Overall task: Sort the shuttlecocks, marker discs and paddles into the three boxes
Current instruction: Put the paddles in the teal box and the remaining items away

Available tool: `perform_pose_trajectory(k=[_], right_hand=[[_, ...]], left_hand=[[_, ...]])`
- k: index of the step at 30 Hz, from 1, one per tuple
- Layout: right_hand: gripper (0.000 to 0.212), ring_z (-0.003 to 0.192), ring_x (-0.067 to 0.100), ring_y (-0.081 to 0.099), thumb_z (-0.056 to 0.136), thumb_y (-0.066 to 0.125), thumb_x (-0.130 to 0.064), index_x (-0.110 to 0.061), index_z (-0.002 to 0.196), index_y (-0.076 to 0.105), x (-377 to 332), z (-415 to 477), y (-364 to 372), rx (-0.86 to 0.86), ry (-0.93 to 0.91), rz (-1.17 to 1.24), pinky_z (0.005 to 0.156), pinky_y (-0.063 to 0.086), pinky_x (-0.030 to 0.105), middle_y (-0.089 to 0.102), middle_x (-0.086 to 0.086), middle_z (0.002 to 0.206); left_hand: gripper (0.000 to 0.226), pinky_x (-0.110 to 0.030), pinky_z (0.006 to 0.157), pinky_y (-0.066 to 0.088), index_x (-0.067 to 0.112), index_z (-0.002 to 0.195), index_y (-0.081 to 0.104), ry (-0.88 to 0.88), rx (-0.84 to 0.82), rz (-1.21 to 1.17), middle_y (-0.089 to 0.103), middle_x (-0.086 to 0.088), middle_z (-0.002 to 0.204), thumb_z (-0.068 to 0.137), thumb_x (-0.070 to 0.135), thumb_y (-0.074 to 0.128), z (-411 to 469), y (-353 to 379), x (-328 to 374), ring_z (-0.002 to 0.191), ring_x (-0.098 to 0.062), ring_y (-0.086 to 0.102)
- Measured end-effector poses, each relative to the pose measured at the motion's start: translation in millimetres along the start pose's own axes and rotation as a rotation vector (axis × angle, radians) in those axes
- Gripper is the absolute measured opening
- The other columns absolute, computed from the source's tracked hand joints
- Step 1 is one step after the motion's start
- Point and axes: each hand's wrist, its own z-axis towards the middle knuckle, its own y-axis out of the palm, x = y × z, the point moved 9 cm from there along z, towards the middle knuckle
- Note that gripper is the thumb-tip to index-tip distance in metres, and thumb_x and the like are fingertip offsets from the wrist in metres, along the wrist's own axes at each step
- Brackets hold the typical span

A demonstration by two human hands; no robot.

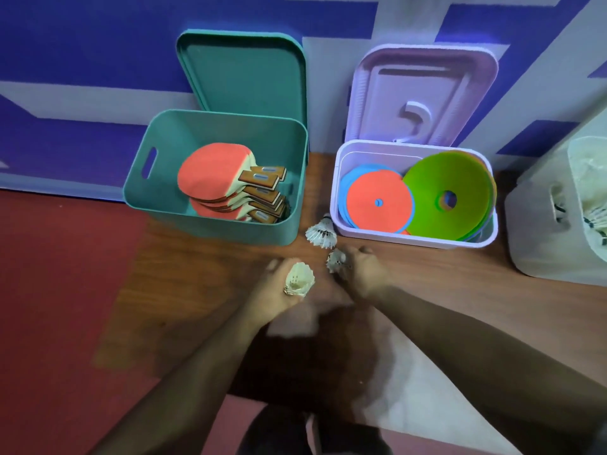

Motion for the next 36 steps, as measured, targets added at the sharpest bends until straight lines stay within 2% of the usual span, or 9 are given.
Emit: perform_pose_trajectory(k=[4, 8, 13, 18, 22, 25, 29, 33, 36], right_hand=[[0.028, 0.093, 0.027, 0.064, 0.085, 0.063, -0.030, -0.021, 0.111, 0.061, -13, -2, -22, 0.078, 0.008, 0.057, 0.079, 0.049, 0.029, 0.068, 0.008, 0.098], [0.023, 0.062, 0.017, 0.055, 0.080, 0.077, -0.009, -0.009, 0.086, 0.054, -18, -13, -30, -0.044, 0.114, 0.653, 0.062, 0.044, 0.030, 0.061, 0.008, 0.074], [0.058, 0.075, 0.010, 0.055, 0.087, 0.060, 0.012, -0.025, 0.130, 0.050, -48, -30, -28, -0.301, -0.024, 0.962, 0.063, 0.045, 0.021, 0.061, 0.001, 0.088], [0.035, 0.081, 0.017, 0.054, 0.091, 0.059, 0.007, -0.017, 0.116, 0.052, -68, -28, -38, -0.175, -0.123, 0.997, 0.071, 0.046, 0.026, 0.063, -0.002, 0.083], [0.014, 0.078, 0.019, 0.055, 0.086, 0.071, -0.019, -0.014, 0.094, 0.061, -77, -28, -33, 0.013, -0.205, 0.838, 0.076, 0.047, 0.038, 0.064, 0.008, 0.083], [0.012, 0.091, 0.013, 0.064, 0.087, 0.070, -0.027, -0.024, 0.099, 0.069, -87, -34, -21, 0.120, -0.265, 0.582, 0.088, 0.052, 0.042, 0.066, -0.001, 0.097], [0.014, 0.093, 0.013, 0.065, 0.087, 0.068, -0.033, -0.027, 0.098, 0.072, -101, -42, -5, 0.150, -0.291, 0.600, 0.088, 0.053, 0.043, 0.066, -0.004, 0.098], [0.029, 0.119, 0.015, 0.051, 0.088, 0.067, -0.032, -0.025, 0.116, 0.070, -118, -45, 14, 0.067, -0.414, 0.216, 0.107, 0.039, 0.025, 0.051, 0.003, 0.121], [0.053, 0.131, 0.003, 0.039, 0.086, 0.069, -0.041, -0.029, 0.135, 0.055, -127, -47, 6, -0.005, -0.425, 0.292, 0.100, 0.038, 0.009, 0.037, -0.002, 0.136]], left_hand=[[0.083, -0.009, 0.098, 0.033, 0.028, 0.141, 0.047, 0.011, -0.021, -0.143, 0.051, 0.004, 0.132, 0.068, 0.008, 0.081, 2, 3, -9, 0.122, -0.009, 0.050], [0.084, 0.001, 0.082, 0.035, 0.018, 0.143, 0.034, -0.055, -0.038, -0.222, 0.057, 0.006, 0.119, 0.073, 0.006, 0.079, 4, 3, -18, 0.106, -0.008, 0.057], [0.058, -0.003, 0.072, 0.037, 0.016, 0.116, 0.041, -0.027, -0.065, -0.148, 0.058, 0.004, 0.102, 0.073, 0.013, 0.080, 8, -4, -26, 0.092, -0.010, 0.055], [0.063, -0.004, 0.082, 0.038, 0.020, 0.124, 0.048, 0.011, -0.104, -0.164, 0.058, 0.010, 0.111, 0.071, 0.016, 0.082, 12, -11, -27, 0.102, -0.007, 0.055], [0.067, -0.034, 0.096, 0.050, 0.031, 0.124, 0.047, 0.002, -0.162, -0.301, 0.063, 0.008, 0.114, 0.067, 0.025, 0.081, 10, -6, -33, 0.105, -0.012, 0.063], [0.062, -0.029, 0.094, 0.049, 0.030, 0.118, 0.050, -0.010, -0.148, -0.393, 0.063, 0.008, 0.117, 0.065, 0.026, 0.081, 3, -6, -36, 0.105, -0.011, 0.063], [0.063, -0.024, 0.093, 0.048, 0.020, 0.120, 0.052, -0.002, -0.126, -0.512, 0.065, -0.001, 0.115, 0.064, 0.025, 0.080, -5, -5, -40, 0.103, -0.009, 0.063], [0.066, -0.023, 0.094, 0.047, 0.012, 0.125, 0.051, -0.038, -0.074, -0.630, 0.065, -0.004, 0.119, 0.065, 0.015, 0.080, -8, -9, -51, 0.107, -0.009, 0.063], [0.065, -0.018, 0.093, 0.047, 0.019, 0.124, 0.052, -0.086, -0.022, -0.715, 0.066, 0.001, 0.119, 0.066, 0.015, 0.079, -11, -18, -64, 0.106, -0.005, 0.063]])
